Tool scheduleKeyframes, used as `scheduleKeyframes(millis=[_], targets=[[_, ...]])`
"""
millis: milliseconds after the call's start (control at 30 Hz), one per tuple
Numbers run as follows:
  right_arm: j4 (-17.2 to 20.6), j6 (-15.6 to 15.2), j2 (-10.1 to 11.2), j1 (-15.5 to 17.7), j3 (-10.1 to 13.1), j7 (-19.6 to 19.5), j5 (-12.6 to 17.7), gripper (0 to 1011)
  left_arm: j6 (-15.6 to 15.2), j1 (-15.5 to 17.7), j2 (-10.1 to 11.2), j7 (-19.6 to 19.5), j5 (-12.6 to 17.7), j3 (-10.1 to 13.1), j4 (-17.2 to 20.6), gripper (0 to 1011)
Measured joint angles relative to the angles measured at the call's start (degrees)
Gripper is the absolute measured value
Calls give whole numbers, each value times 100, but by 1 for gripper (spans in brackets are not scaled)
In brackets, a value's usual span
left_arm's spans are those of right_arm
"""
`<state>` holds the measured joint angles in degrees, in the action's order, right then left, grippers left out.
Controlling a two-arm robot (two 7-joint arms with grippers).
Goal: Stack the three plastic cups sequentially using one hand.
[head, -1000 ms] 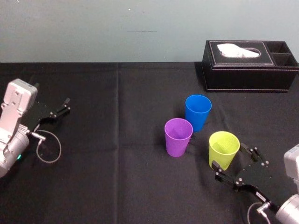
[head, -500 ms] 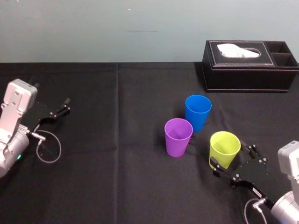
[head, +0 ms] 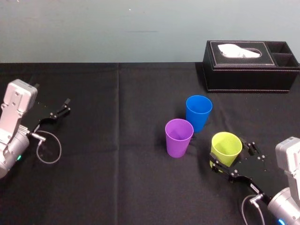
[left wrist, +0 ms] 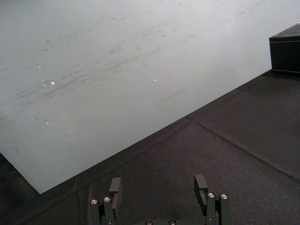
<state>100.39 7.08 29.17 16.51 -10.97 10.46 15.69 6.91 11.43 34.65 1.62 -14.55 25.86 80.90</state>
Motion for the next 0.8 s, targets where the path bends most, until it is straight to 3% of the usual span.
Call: scheduleKeyframes(millis=[400, 700, 800], targets=[[-151, -33, -275, -126, 77, 160, 21, 1000, 0, 0, 0, 0, 0, 0, 0, 1011], [-151, -34, -274, -127, 77, 166, 21, 1000, 0, 0, 0, 0, 0, 0, 0, 1011], [-148, -34, -270, -126, 75, 165, 21, 951, 0, 0, 0, 0, 0, 0, 0, 1011]])
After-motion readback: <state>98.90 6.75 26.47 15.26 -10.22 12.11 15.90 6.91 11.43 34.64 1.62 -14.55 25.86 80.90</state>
